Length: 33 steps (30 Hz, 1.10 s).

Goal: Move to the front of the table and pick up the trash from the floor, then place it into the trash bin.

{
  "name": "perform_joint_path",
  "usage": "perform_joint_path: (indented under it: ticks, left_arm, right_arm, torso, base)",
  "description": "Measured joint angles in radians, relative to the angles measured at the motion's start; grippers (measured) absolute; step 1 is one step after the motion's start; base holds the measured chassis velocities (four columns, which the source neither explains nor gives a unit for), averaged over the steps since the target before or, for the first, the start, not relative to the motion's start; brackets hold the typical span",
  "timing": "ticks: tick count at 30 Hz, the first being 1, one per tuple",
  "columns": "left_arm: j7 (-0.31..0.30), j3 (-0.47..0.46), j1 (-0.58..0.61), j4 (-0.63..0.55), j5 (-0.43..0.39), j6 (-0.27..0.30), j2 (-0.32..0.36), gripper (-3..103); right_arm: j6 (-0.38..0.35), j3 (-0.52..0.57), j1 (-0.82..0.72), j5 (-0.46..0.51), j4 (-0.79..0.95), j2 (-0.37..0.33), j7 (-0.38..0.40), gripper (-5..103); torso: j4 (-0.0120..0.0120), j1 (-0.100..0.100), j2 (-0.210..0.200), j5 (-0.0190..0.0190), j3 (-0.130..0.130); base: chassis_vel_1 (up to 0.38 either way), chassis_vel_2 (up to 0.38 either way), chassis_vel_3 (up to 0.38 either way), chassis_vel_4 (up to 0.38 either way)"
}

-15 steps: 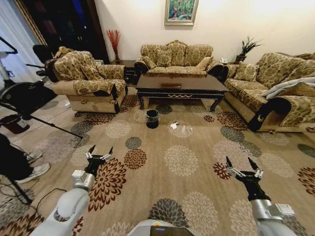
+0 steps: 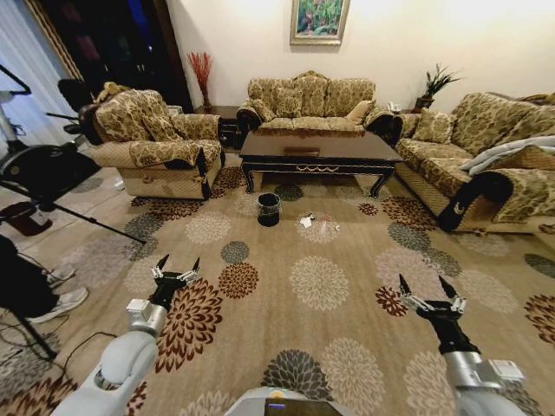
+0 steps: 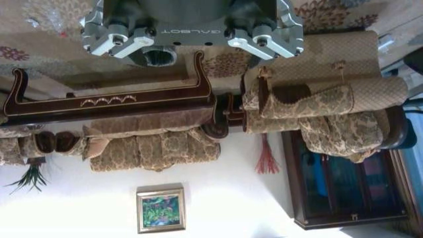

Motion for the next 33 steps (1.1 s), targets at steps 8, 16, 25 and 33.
perform_joint_path:
  ticks: [8,16,25,33]
  left_arm:
    - [-0.001,-0.002,-0.008,-0.022,-0.041,0.024,-0.008,100]
    - [0.005,-0.010,0.004,-0.025,-0.050,0.041,-0.013,100]
    - [0.014,-0.008,0.018,-0.018,-0.029,0.041,-0.024,100]
    - [0.010,-0.008,0.014,-0.011,-0.022,0.062,-0.032,100]
  right_arm:
    - [-0.016,0.018,0.032,0.022,-0.011,-0.010,0.010,100]
    - [-0.017,0.017,0.022,0.020,-0.006,-0.011,0.011,100]
    - [-0.005,-0.005,0.011,-0.007,-0.008,0.003,0.005,100]
    - [0.003,-0.020,0.009,-0.029,-0.012,0.015,0.005,100]
  torso:
    - [0.0001,-0.009,-0.019,0.0001,-0.010]
    - [0.0000,-0.025,-0.056,0.0000,-0.030]
    - [0.0000,-0.049,-0.108,0.0000,-0.059]
    - [0.0000,-0.066,-0.148,0.0000,-0.082]
  base:
    - [0.000,0.000,0.000,0.000]
    - [0.000,0.000,0.000,0.000]
    - [0.000,0.000,0.000,0.000]
    - [0.000,0.000,0.000,0.000]
